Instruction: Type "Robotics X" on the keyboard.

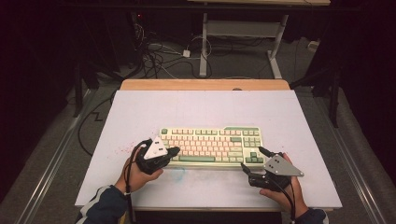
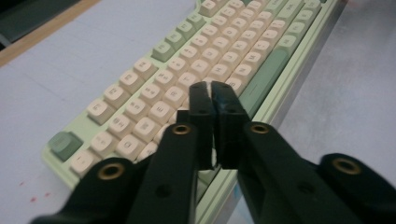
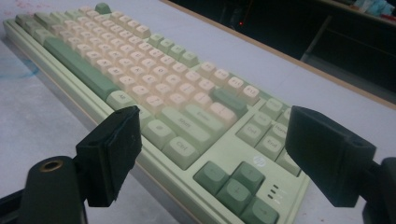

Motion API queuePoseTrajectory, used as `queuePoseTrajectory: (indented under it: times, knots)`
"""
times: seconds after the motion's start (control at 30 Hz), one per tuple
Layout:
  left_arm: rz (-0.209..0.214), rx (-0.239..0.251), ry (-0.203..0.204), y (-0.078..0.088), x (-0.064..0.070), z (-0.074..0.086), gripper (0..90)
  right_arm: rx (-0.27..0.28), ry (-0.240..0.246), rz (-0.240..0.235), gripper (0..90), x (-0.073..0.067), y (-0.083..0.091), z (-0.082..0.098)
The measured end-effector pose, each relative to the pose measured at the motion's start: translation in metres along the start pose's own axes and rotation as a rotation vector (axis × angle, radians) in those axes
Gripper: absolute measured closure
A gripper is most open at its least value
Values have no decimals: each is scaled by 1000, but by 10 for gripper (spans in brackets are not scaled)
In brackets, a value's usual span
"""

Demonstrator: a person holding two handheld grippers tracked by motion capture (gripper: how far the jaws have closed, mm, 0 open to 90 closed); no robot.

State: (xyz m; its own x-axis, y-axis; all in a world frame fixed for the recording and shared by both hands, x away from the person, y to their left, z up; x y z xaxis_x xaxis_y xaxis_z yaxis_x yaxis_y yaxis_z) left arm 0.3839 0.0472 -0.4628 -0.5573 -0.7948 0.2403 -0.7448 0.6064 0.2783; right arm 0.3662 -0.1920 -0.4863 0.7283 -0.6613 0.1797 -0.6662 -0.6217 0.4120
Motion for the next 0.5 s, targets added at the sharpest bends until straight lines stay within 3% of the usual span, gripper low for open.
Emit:
queuePoseTrajectory:
  times: [0.13,0.3,0.5]
  knots:
    - [3,-22,3,-18,11,-2,872,-16,3,-14,194,-3,-4,3]
    - [16,-53,-21,-35,26,4,872,-30,15,-22,194,-6,-5,5]
    - [9,-95,-47,-53,33,16,872,-33,18,-27,194,-6,-6,5]
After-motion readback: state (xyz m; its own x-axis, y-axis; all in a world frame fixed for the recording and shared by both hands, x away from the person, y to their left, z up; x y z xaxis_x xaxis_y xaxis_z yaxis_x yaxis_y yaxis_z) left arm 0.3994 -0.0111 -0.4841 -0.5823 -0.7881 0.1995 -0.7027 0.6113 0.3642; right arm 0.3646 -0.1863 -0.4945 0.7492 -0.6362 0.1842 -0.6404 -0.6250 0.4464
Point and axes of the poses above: each handheld gripper's, and its own axes: y roughly backward along the jaws, z roughly out of its underside, x roughly to its right, the point moved 8 cm from there along -y, roughly forward along the jaws, and after that the axes turned 10 degrees about -z, right-handed, at the moved point
